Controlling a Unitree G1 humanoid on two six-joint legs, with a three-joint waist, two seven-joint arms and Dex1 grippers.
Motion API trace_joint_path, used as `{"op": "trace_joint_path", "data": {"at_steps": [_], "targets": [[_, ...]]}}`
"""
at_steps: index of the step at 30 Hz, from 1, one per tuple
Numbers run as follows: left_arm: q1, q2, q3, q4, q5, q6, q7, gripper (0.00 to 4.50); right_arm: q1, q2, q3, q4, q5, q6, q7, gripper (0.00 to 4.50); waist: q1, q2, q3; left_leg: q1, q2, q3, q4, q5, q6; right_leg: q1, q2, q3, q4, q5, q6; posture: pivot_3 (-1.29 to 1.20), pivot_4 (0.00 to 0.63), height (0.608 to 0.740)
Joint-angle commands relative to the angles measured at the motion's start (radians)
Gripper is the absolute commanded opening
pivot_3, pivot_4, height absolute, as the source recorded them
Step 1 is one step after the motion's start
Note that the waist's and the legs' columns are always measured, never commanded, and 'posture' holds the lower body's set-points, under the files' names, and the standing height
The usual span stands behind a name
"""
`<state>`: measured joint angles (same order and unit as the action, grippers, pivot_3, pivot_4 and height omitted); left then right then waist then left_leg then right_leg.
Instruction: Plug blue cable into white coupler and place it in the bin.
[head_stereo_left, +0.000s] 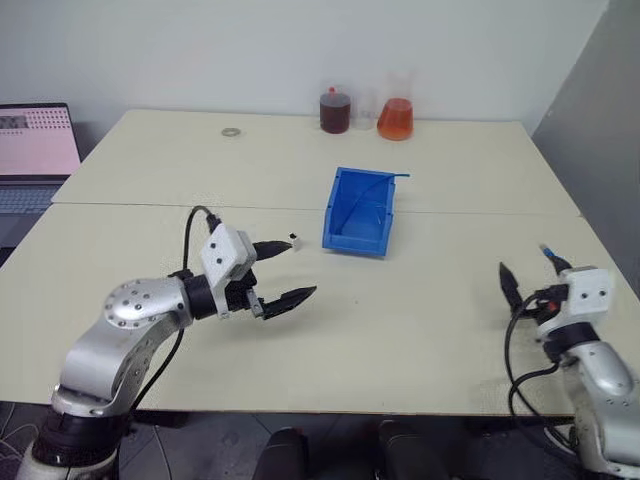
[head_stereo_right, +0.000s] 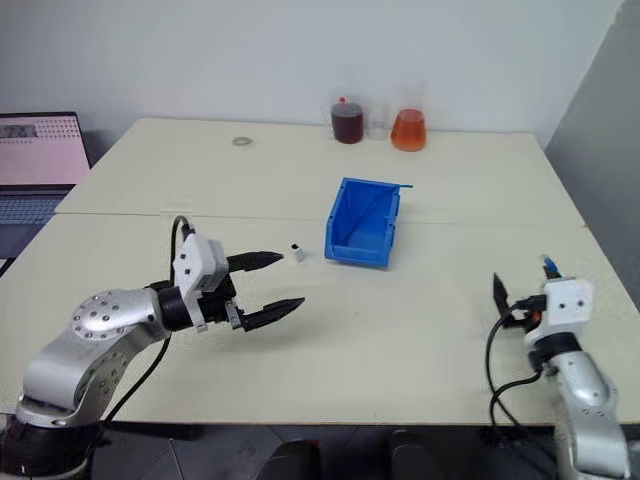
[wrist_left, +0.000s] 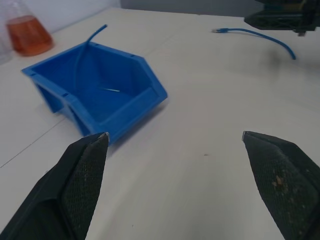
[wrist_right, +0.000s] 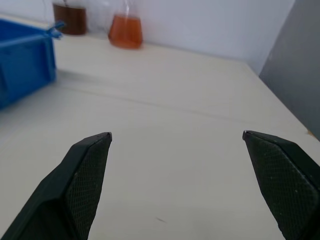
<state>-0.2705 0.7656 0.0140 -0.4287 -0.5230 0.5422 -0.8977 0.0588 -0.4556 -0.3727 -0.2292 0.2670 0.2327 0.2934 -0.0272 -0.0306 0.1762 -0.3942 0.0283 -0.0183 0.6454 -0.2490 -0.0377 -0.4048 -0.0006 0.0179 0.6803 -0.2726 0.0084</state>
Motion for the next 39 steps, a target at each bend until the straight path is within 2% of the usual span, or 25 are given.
{"op": "trace_joint_path", "data": {"at_steps": [1, 6, 9, 12, 19, 20, 24, 36, 39], "targets": [[-0.063, 0.034, -0.062, -0.013, -0.006, 0.052, -0.063, 4.50, -0.068, -0.097, -0.104, 0.151, 0.048, 0.092, 0.031, 4.47, -0.001, 0.000, 0.000, 0.001, 0.000, 0.001, 0.000, 0.000, 0.000, 0.000, 0.000, 0.000, 0.000, 0.000, 0.000, 0.00, 0.150, 0.740], [-0.104, 0.041, -0.122, 0.000, 0.028, 0.085, -0.075, 4.50, -0.176, -0.215, -0.117, 0.379, 0.045, 0.167, 0.080, 4.47, -0.006, 0.001, 0.000, 0.001, 0.001, 0.001, -0.001, 0.000, 0.000, 0.000, 0.003, 0.001, 0.001, -0.001, -0.001, 0.00, 0.150, 0.740], [-0.108, 0.027, -0.129, 0.011, 0.035, 0.079, -0.076, 4.50, -0.239, -0.266, -0.088, 0.502, 0.057, 0.197, 0.169, 4.47, -0.006, 0.001, 0.000, 0.001, 0.001, 0.002, -0.001, 0.000, 0.000, 0.000, 0.003, 0.001, 0.001, -0.001, -0.001, 0.00, 0.150, 0.740], [-0.124, 0.010, -0.135, 0.026, 0.043, 0.075, -0.073, 4.50, -0.310, -0.294, -0.050, 0.613, 0.043, 0.194, 0.234, 4.47, -0.005, 0.001, 0.000, 0.001, 0.001, 0.002, 0.000, 0.000, 0.000, 0.000, 0.003, 0.001, 0.001, -0.001, -0.001, 0.00, 0.150, 0.740], [-0.172, -0.028, -0.150, 0.050, 0.059, 0.070, -0.076, 4.50, -0.450, -0.310, 0.012, 0.835, 0.002, 0.171, 0.276, 4.47, -0.004, 0.001, 0.001, 0.000, 0.001, 0.002, 0.000, 0.000, 0.000, 0.000, 0.002, 0.001, 0.000, 0.000, -0.001, 0.00, 0.150, 0.740], [-0.175, -0.030, -0.150, 0.052, 0.060, 0.072, -0.077, 4.50, -0.458, -0.312, 0.016, 0.854, -0.001, 0.160, 0.282, 4.10, -0.004, 0.001, 0.001, 0.000, 0.001, 0.002, 0.000, 0.000, 0.000, 0.000, 0.002, 0.001, 0.000, 0.000, -0.001, 0.00, 0.150, 0.740], [-0.183, -0.036, -0.134, 0.054, 0.049, 0.087, -0.068, 4.50, -0.474, -0.316, 0.025, 0.893, -0.004, 0.144, 0.312, 3.25, -0.004, 0.001, 0.001, 0.000, 0.001, 0.002, 0.000, 0.000, 0.000, 0.000, 0.002, 0.001, 0.000, 0.000, -0.001, 0.00, 0.150, 0.740], [-0.185, -0.045, -0.125, 0.045, 0.045, 0.109, -0.049, 4.50, -0.507, -0.305, 0.004, 0.926, 0.014, 0.128, 0.325, 0.09, -0.005, 0.001, 0.001, 0.001, 0.001, 0.002, 0.000, 0.000, 0.000, 0.000, 0.002, 0.001, 0.000, 0.000, -0.001, 0.00, 0.150, 0.740], [-0.182, -0.046, -0.122, 0.042, 0.036, 0.114, -0.051, 4.50, -0.508, -0.315, 0.008, 0.911, 0.023, 0.138, 0.353, 0.03, -0.005, 0.001, 0.001, 0.000, 0.001, 0.002, 0.000, 0.000, 0.000, 0.000, 0.002, 0.001, 0.000, 0.000, -0.001, 0.00, 0.150, 0.740]]}}
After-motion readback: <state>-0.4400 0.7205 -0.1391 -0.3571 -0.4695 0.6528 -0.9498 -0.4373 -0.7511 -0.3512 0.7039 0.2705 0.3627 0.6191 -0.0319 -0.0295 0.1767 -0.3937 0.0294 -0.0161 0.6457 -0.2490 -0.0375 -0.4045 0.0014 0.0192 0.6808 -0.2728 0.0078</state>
